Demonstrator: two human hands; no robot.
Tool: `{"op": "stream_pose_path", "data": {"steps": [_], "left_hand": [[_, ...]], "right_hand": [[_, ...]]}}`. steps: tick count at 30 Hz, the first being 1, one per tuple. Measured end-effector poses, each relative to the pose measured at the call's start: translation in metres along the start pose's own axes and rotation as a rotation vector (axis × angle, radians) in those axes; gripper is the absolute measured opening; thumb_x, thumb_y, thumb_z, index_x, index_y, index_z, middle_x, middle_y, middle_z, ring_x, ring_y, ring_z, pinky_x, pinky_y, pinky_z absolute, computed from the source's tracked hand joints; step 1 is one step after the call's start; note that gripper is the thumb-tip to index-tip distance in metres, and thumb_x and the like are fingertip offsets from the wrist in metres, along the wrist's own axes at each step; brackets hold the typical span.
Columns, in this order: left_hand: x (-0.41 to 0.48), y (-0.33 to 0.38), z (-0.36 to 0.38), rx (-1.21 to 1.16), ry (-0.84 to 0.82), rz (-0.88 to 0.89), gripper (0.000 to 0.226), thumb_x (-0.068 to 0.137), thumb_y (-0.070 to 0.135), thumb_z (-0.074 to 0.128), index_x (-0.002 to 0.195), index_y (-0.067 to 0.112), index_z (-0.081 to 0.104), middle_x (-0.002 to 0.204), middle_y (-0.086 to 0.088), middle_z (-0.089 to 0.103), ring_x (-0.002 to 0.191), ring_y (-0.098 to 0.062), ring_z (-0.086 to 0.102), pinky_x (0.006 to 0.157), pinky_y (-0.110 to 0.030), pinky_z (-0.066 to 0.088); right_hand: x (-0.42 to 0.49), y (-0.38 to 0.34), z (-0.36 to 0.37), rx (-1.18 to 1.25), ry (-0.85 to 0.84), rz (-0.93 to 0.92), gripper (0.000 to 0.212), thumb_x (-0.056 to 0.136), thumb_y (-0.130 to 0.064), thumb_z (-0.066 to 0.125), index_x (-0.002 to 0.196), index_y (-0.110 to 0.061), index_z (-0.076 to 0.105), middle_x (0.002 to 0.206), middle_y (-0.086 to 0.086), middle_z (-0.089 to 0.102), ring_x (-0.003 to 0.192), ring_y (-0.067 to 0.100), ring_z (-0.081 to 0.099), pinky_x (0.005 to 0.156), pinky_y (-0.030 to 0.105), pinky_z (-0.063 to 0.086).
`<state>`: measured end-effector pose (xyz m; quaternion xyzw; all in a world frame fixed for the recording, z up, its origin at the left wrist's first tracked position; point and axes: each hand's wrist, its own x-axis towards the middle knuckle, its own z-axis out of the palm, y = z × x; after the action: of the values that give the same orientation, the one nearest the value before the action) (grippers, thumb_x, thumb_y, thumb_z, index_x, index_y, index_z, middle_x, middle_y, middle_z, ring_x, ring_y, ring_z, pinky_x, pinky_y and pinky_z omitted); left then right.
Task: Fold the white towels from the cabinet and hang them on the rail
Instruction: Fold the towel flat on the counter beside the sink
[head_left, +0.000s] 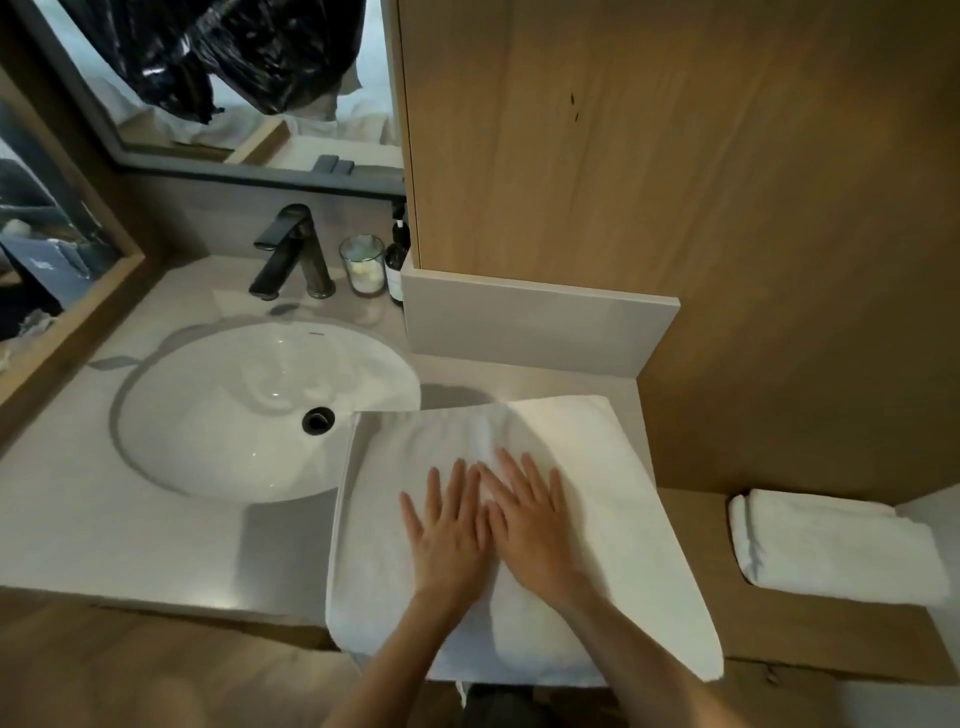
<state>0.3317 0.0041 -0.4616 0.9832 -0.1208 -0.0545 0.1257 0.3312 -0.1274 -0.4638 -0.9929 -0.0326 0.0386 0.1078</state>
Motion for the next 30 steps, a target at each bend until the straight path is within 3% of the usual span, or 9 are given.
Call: {"op": "stream_pose_path", "data": {"steps": [3, 7, 12, 16, 19, 21, 23, 26, 30], "left_hand": [[0.005, -0.016, 0.003, 0.027, 0.026, -0.017, 0.054, 0.099, 0.049, 0.019, 0.151, 0.039, 0.013, 0.161, 0.007, 0.001, 0.148, -0.021, -0.008, 0.116, -0.055, -0.005], [0.018, -0.045, -0.008, -0.021, 0.083, -0.106, 0.055, 0.095, 0.051, 0.019, 0.150, 0.044, 0.015, 0.161, 0.007, 0.002, 0.148, -0.021, -0.009, 0.119, -0.047, -0.004], [0.030, -0.057, -0.012, -0.032, 0.072, -0.104, 0.056, 0.094, 0.052, 0.018, 0.149, 0.046, 0.014, 0.161, 0.006, 0.001, 0.148, -0.022, -0.009, 0.120, -0.044, -0.001], [0.046, -0.048, -0.014, -0.045, 0.027, 0.006, 0.056, 0.094, 0.053, 0.012, 0.149, 0.047, 0.009, 0.160, 0.008, -0.008, 0.146, -0.020, -0.018, 0.119, -0.042, -0.008], [0.064, -0.041, -0.016, -0.046, 0.006, 0.060, 0.059, 0.093, 0.054, 0.004, 0.150, 0.043, 0.004, 0.159, 0.006, -0.014, 0.146, -0.023, -0.019, 0.118, -0.044, -0.012], [0.076, -0.025, -0.015, -0.019, 0.008, 0.123, 0.058, 0.095, 0.054, 0.004, 0.151, 0.038, -0.001, 0.157, 0.002, -0.018, 0.146, -0.026, -0.018, 0.117, -0.047, -0.013], [0.084, 0.000, -0.010, -0.004, -0.012, 0.185, 0.057, 0.097, 0.052, 0.005, 0.151, 0.036, -0.006, 0.157, 0.003, -0.022, 0.145, -0.024, -0.022, 0.117, -0.048, -0.014], [0.087, 0.025, 0.000, 0.052, -0.079, 0.200, 0.059, 0.094, 0.054, -0.004, 0.150, 0.036, -0.012, 0.156, 0.004, -0.028, 0.142, -0.022, -0.028, 0.117, -0.052, -0.012], [0.093, -0.001, -0.005, 0.039, -0.010, 0.137, 0.058, 0.095, 0.057, 0.009, 0.151, 0.042, 0.004, 0.160, 0.007, -0.011, 0.146, -0.018, -0.018, 0.118, -0.047, -0.010]], "right_hand": [[0.004, 0.028, 0.001, -0.016, 0.039, 0.013, 0.051, 0.099, -0.053, 0.026, 0.149, -0.043, 0.025, 0.160, -0.005, 0.020, 0.148, 0.023, 0.016, 0.120, 0.049, 0.010], [0.011, 0.076, -0.008, 0.065, 0.075, 0.130, 0.053, 0.099, -0.053, 0.015, 0.150, -0.042, 0.026, 0.162, -0.006, 0.012, 0.150, 0.018, -0.001, 0.120, 0.048, -0.004], [0.004, 0.107, -0.019, -0.004, 0.067, 0.231, 0.058, 0.096, -0.054, 0.008, 0.152, -0.039, 0.017, 0.163, -0.005, 0.010, 0.150, 0.018, -0.002, 0.122, 0.043, 0.003], [-0.010, 0.108, -0.025, 0.015, 0.001, 0.338, 0.065, 0.091, -0.060, -0.004, 0.153, -0.040, 0.006, 0.163, -0.006, 0.000, 0.150, 0.018, -0.009, 0.119, 0.042, -0.009], [-0.007, 0.105, -0.036, -0.024, -0.027, 0.447, 0.055, 0.100, -0.047, 0.012, 0.152, -0.032, 0.018, 0.162, 0.003, 0.011, 0.149, 0.028, 0.004, 0.117, 0.053, -0.004], [0.004, 0.094, -0.038, 0.000, 0.103, 0.374, 0.051, 0.096, -0.027, 0.024, 0.145, -0.020, 0.038, 0.154, 0.009, 0.032, 0.142, 0.035, 0.024, 0.116, 0.059, 0.012], [0.020, 0.072, -0.027, 0.063, 0.180, 0.220, 0.052, 0.091, -0.018, 0.035, 0.142, -0.017, 0.045, 0.153, 0.007, 0.036, 0.143, 0.033, 0.029, 0.116, 0.055, 0.015], [0.040, 0.044, -0.009, 0.086, 0.099, 0.153, 0.051, 0.096, -0.030, 0.036, 0.145, -0.022, 0.042, 0.156, 0.003, 0.031, 0.145, 0.031, 0.027, 0.116, 0.054, 0.019], [0.040, 0.062, -0.003, -0.016, 0.088, 0.136, 0.051, 0.098, -0.044, 0.033, 0.148, -0.034, 0.035, 0.158, -0.002, 0.027, 0.148, 0.027, 0.017, 0.117, 0.058, 0.011]]}}
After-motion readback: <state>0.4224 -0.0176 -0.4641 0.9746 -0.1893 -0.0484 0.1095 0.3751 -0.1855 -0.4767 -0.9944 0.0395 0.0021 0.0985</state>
